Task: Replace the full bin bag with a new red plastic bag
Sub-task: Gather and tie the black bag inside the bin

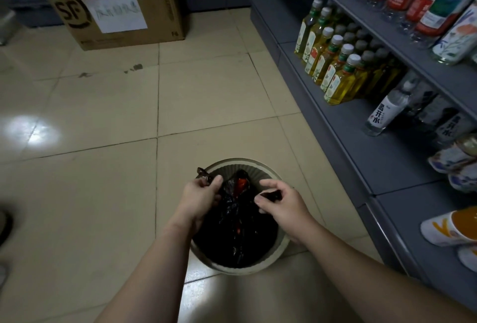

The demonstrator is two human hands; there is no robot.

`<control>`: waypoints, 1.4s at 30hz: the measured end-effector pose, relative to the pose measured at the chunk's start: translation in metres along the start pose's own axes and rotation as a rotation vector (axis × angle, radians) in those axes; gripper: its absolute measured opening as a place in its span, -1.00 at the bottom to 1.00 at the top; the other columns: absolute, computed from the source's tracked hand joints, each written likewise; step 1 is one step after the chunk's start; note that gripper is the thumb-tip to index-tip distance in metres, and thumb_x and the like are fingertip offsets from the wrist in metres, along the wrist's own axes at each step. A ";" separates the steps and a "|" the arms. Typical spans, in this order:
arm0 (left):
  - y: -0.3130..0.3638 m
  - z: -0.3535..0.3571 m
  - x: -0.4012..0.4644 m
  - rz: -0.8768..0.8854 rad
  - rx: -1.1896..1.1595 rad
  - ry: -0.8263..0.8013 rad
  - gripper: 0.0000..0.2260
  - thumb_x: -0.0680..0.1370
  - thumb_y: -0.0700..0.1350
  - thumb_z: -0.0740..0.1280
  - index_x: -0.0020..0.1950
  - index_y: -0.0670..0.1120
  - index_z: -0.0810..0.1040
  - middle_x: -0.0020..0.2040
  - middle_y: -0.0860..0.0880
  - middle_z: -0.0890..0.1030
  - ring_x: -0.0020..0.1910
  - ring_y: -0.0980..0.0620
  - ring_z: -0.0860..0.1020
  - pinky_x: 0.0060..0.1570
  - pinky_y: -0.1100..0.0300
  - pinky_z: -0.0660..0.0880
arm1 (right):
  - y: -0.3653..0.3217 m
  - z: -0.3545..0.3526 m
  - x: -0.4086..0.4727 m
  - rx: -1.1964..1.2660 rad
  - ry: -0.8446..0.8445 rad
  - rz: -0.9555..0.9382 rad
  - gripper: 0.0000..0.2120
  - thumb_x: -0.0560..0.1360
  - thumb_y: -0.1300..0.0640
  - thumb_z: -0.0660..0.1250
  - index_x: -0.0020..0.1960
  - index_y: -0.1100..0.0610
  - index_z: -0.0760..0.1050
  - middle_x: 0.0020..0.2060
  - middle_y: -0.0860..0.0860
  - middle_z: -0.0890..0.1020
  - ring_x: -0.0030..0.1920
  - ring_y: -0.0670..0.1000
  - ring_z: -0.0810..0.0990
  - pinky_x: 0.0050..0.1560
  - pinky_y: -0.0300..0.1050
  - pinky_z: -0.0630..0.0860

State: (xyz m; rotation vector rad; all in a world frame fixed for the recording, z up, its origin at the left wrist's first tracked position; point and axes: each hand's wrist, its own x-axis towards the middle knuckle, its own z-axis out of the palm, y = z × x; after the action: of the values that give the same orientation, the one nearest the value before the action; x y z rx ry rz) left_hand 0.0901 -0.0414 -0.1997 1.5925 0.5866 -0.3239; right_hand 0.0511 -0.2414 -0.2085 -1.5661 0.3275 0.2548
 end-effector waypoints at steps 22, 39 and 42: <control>-0.013 -0.003 0.007 0.132 0.394 0.294 -0.82 0.54 -0.16 0.44 -0.24 -0.17 0.56 -0.36 -0.09 0.57 -0.20 -0.15 0.61 -0.23 0.16 0.37 | 0.014 0.004 0.002 -0.549 0.241 0.010 -0.71 0.37 0.10 0.55 -0.41 0.04 0.48 -0.44 -0.10 0.57 -0.41 -0.20 0.51 -0.55 -0.47 0.30; 0.005 0.004 -0.029 0.459 0.490 -0.005 -0.73 0.57 -0.10 0.38 -0.31 -0.16 0.57 -0.43 -0.01 0.52 -0.42 0.06 0.40 -0.35 0.11 0.33 | -0.034 0.044 0.021 -0.496 -0.107 -0.226 -0.63 0.35 0.19 0.54 0.14 0.00 0.65 -0.14 -0.12 0.68 -0.21 -0.26 0.61 -0.09 -0.46 0.46; 0.004 -0.001 -0.029 0.453 0.450 -0.009 -0.72 0.56 -0.08 0.40 -0.31 -0.18 0.58 -0.43 -0.11 0.55 -0.41 0.01 0.42 -0.32 0.06 0.38 | -0.033 0.046 0.020 -0.649 -0.109 -0.327 -0.84 0.38 0.08 0.52 -0.04 0.01 0.70 -0.24 -0.11 0.57 -0.31 -0.29 0.49 -0.25 -0.60 0.30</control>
State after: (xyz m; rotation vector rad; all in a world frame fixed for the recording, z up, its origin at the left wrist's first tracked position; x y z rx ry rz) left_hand 0.0679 -0.0453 -0.1806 2.0993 0.1319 -0.1237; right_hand 0.0839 -0.1958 -0.1861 -2.2017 -0.1187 0.1973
